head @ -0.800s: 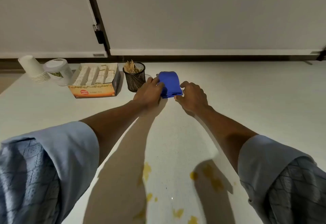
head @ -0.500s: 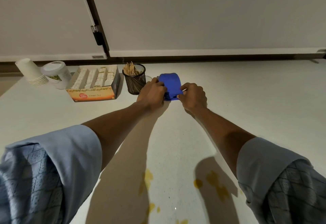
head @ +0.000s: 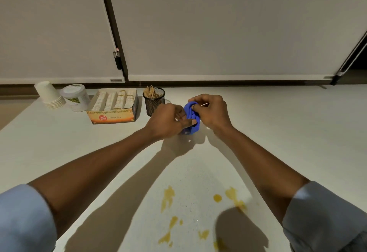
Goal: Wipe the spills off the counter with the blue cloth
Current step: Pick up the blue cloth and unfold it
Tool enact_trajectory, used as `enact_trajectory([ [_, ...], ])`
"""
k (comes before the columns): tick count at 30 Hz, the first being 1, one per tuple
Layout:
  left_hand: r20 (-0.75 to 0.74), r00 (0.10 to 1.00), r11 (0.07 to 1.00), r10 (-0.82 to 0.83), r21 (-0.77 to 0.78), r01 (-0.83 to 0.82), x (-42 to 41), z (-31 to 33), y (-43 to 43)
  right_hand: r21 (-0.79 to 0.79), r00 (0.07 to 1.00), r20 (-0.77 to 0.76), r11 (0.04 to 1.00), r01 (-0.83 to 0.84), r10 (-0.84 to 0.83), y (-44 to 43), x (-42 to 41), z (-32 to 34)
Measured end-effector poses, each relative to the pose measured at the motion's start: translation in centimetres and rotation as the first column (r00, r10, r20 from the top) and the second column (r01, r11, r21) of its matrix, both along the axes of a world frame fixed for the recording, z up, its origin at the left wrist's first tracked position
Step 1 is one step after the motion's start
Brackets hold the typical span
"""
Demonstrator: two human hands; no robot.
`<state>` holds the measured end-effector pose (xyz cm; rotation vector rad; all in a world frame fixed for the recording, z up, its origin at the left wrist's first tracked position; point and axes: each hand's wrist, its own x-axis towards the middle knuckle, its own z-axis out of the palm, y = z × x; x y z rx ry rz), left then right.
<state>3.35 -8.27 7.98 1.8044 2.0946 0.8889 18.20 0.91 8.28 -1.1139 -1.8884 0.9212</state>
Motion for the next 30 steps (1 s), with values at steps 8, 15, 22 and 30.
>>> enact_trajectory([
  [8,0.447,0.893,0.998,-0.051,-0.007,0.061,1.2,3.8,-9.1,-0.090,0.989,-0.079,0.987,-0.133,0.126,-8.3,3.7,4.7],
  [15,0.601,0.799,0.999,-0.021,-0.027,0.047,2.9,5.8,-16.4,-0.274,0.944,-0.277,0.928,-0.254,0.177,-17.4,7.4,5.3],
  [22,0.480,0.877,0.993,0.029,-0.116,0.031,2.8,5.8,-21.3,-0.205,0.978,-0.124,0.959,-0.194,0.171,-23.8,9.8,3.2],
  [30,0.306,0.945,0.993,0.112,0.008,-0.121,2.0,5.6,-24.1,-0.178,0.995,-0.095,0.982,-0.059,0.043,-25.1,12.4,4.3],
])
